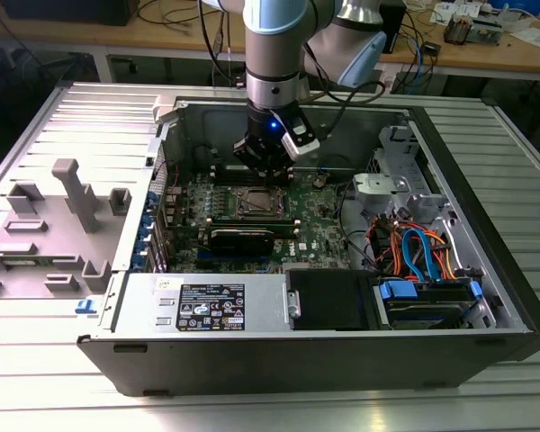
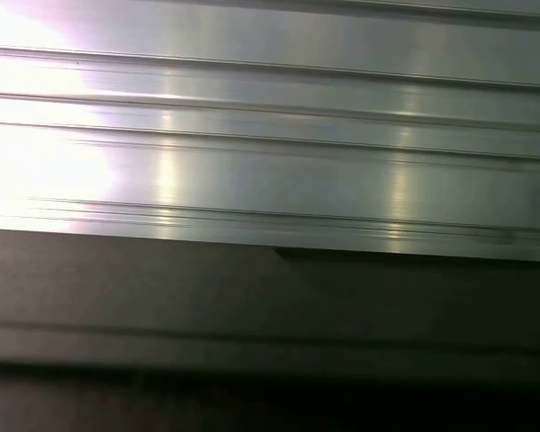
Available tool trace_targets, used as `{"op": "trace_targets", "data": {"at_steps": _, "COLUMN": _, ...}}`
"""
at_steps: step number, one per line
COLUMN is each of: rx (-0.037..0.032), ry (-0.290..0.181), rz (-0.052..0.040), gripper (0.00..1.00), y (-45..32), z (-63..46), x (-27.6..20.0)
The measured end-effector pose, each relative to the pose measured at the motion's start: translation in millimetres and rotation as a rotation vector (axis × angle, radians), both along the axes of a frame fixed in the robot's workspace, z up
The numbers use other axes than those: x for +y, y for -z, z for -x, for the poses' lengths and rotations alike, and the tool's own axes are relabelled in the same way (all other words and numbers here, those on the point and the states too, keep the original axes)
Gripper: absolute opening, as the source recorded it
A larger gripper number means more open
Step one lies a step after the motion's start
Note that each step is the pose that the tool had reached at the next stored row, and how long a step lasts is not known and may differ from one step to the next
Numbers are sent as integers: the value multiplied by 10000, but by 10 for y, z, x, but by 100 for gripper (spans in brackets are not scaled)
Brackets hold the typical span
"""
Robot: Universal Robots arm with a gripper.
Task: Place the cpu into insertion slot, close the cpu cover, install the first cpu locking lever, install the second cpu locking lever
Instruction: 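Install the first cpu locking lever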
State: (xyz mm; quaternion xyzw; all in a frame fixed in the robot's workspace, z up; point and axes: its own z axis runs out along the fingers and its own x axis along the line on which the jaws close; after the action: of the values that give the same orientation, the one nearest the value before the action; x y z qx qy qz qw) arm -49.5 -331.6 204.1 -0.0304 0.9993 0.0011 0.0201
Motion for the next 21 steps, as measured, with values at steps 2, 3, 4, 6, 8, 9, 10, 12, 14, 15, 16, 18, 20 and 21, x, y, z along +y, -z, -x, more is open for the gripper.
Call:
{"op": "trace_targets", "data": {"at_steps": 2, "rx": -2, "ry": 0, "rz": -3, "gripper": 11, "y": 1, "z": -1, "x": 1}}
{"op": "trace_targets", "data": {"at_steps": 3, "rx": -3, "ry": 0, "rz": -4, "gripper": 11, "y": 1, "z": -1, "x": 1}}
{"op": "trace_targets", "data": {"at_steps": 4, "rx": -5, "ry": 0, "rz": -6, "gripper": 11, "y": -4, "z": -1, "x": 1}}
{"op": "trace_targets", "data": {"at_steps": 6, "rx": -7, "ry": 0, "rz": -9, "gripper": 11, "y": -27, "z": -1, "x": 2}}
{"op": "trace_targets", "data": {"at_steps": 8, "rx": -5, "ry": 0, "rz": -5, "gripper": 11, "y": -34, "z": -1, "x": 1}}
{"op": "trace_targets", "data": {"at_steps": 9, "rx": -5, "ry": 0, "rz": -6, "gripper": 11, "y": -34, "z": -1, "x": 1}}
{"op": "trace_targets", "data": {"at_steps": 10, "rx": -4, "ry": -1, "rz": -6, "gripper": 11, "y": -35, "z": -1, "x": 1}}
{"op": "trace_targets", "data": {"at_steps": 12, "rx": -3, "ry": -1, "rz": -4, "gripper": 11, "y": -35, "z": -1, "x": 1}}
{"op": "trace_targets", "data": {"at_steps": 14, "rx": -2, "ry": 0, "rz": -1, "gripper": 11, "y": -35, "z": -1, "x": 0}}
{"op": "trace_targets", "data": {"at_steps": 15, "rx": -2, "ry": -2, "rz": -2, "gripper": 11, "y": -35, "z": -1, "x": 2}}
{"op": "trace_targets", "data": {"at_steps": 16, "rx": -3, "ry": -1, "rz": -3, "gripper": 11, "y": -35, "z": -1, "x": 5}}
{"op": "trace_targets", "data": {"at_steps": 18, "rx": -3, "ry": -44, "rz": -2, "gripper": 11, "y": -35, "z": 0, "x": 15}}
{"op": "trace_targets", "data": {"at_steps": 20, "rx": -4, "ry": -201, "rz": -4, "gripper": 11, "y": -34, "z": -1, "x": 21}}
{"op": "trace_targets", "data": {"at_steps": 21, "rx": -3, "ry": -220, "rz": -3, "gripper": 11, "y": -35, "z": -1, "x": 22}}
